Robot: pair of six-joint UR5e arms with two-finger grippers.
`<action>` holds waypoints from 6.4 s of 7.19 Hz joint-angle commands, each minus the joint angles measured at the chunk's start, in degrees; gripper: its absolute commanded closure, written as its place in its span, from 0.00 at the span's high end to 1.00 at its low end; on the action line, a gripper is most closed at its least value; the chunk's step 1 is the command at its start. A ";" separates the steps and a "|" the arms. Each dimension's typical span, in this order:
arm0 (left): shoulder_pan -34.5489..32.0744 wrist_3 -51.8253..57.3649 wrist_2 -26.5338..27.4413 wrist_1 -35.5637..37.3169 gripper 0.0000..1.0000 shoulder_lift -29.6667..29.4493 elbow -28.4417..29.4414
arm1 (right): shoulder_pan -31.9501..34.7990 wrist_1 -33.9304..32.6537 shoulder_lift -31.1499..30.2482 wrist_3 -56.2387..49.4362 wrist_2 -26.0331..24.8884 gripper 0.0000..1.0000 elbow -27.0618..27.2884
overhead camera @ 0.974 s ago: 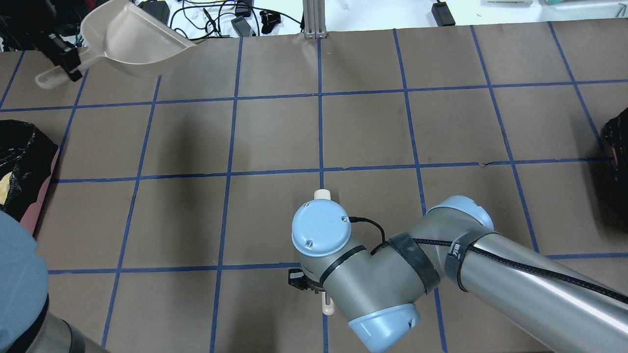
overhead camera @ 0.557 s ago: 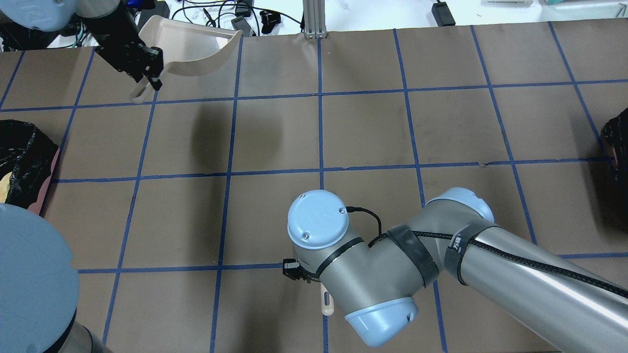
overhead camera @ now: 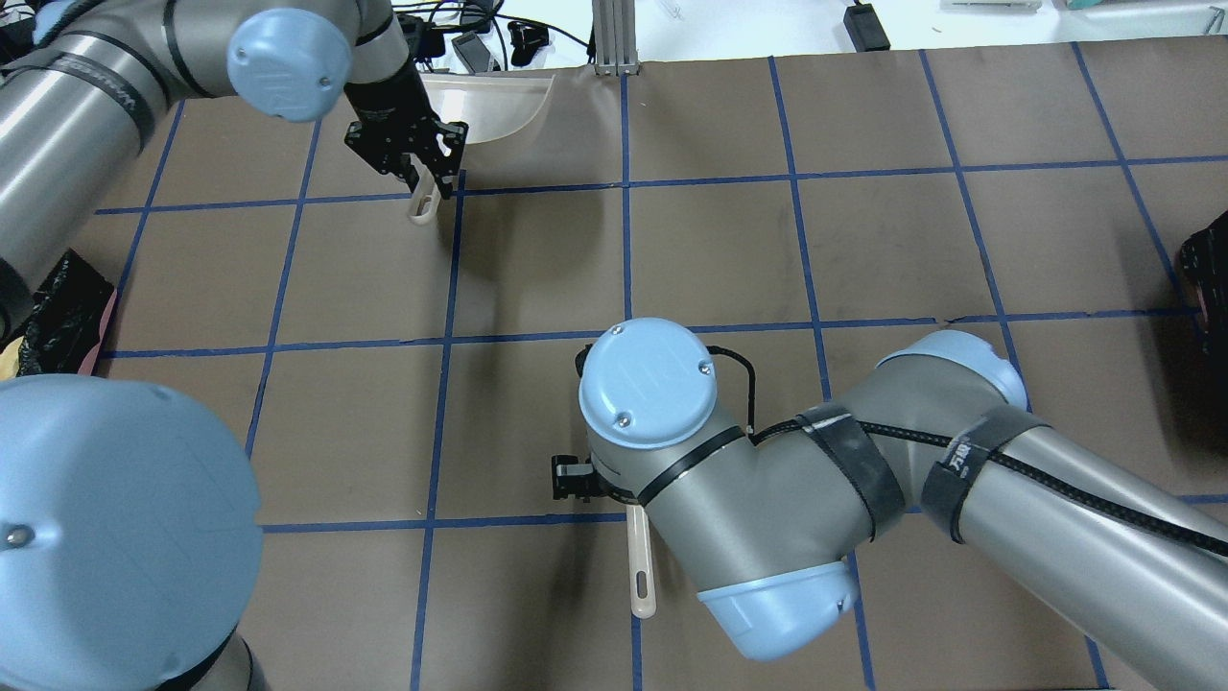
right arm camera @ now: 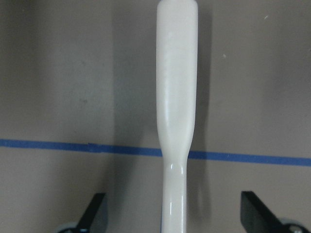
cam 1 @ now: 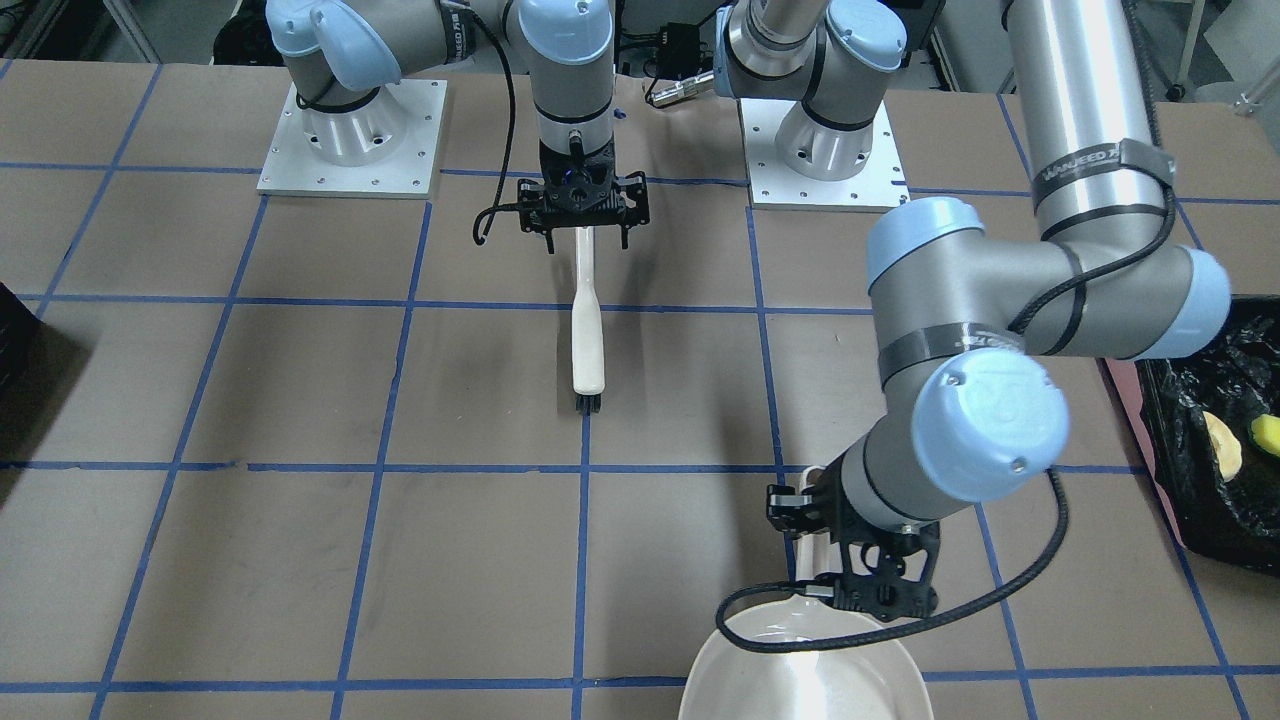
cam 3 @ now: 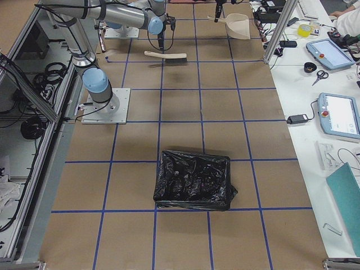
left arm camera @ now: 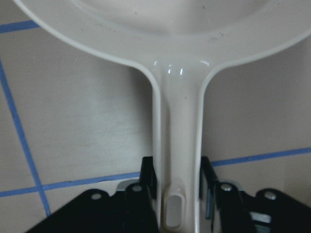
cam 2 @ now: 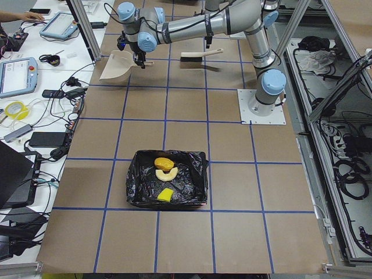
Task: Sweep and dump trash in nearest bin
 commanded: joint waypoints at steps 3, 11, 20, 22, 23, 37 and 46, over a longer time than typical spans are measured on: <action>-9.25 -4.69 -1.74 0.78 0.00 -2.87 -0.58 | -12.34 12.58 -2.34 -11.82 -0.33 1.00 -9.27; -15.25 -17.69 -1.84 0.96 0.00 -2.86 -3.66 | -30.29 31.06 1.35 -30.81 -0.42 1.00 -29.16; -17.53 -20.17 -3.69 1.22 0.15 -3.30 -3.75 | -32.06 30.36 1.00 -30.74 0.46 1.00 -25.21; -17.53 -20.27 -3.60 1.49 1.00 -3.13 -3.66 | -31.71 30.27 0.92 -29.08 0.20 1.00 -25.21; -17.53 -20.18 -3.60 1.49 1.00 -2.69 -3.57 | -31.71 30.27 0.65 -28.64 -0.33 1.00 -25.29; -0.43 -2.90 -1.84 -9.61 1.00 38.26 -22.21 | -29.25 27.98 0.04 -24.85 -2.71 1.00 -24.50; 1.54 -2.60 -1.58 -5.81 1.00 37.39 -20.62 | -29.16 27.98 -0.32 -24.76 -2.97 1.00 -24.41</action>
